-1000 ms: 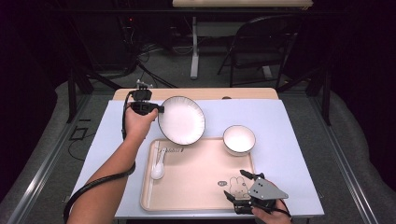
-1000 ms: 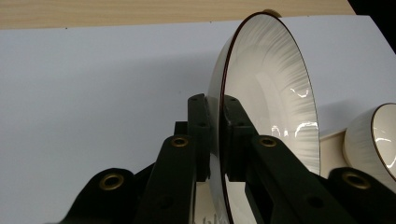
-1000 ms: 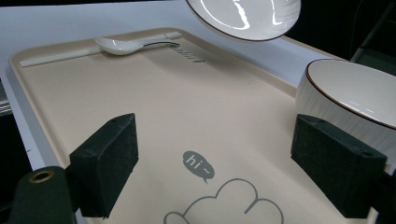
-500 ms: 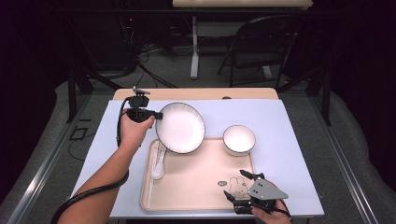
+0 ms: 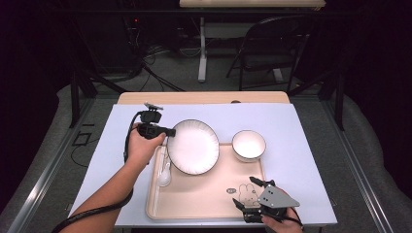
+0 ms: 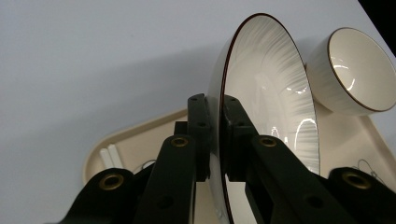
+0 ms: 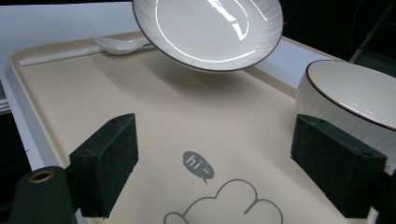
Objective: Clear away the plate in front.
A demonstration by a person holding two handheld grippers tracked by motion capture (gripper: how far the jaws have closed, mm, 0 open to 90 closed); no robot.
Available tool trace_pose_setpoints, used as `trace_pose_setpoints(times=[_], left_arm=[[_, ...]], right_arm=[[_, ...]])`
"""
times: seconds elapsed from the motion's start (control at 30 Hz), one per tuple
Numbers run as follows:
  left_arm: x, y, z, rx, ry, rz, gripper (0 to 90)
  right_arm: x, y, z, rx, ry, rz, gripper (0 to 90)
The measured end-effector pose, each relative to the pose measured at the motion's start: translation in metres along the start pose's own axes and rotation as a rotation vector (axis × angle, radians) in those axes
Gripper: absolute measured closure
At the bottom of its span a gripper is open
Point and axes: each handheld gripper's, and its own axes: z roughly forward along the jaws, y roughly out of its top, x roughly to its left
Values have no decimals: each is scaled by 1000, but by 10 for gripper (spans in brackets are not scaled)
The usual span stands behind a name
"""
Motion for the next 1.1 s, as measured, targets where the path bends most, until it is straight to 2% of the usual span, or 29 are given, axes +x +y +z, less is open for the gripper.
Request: trace_pose_setpoints(times=[0.23, 0.67, 0.77, 0.83, 1.1], left_arm=[[-14, -12, 10, 39, -42, 33, 842], [-35, -33, 29, 108, -115, 67, 841], [-36, -35, 34, 121, -106, 75, 841], [-32, -36, 36, 119, -110, 57, 843], [-26, -43, 43, 119, -54, 70, 859]], right_arm=[[0, 0, 0, -1, 1, -4, 142], [0, 0, 0, 0, 0, -1, 143], [0, 0, 0, -2, 0, -4, 142], [0, 0, 0, -1, -1, -2, 143], [1, 0, 0, 1, 0, 2, 142]])
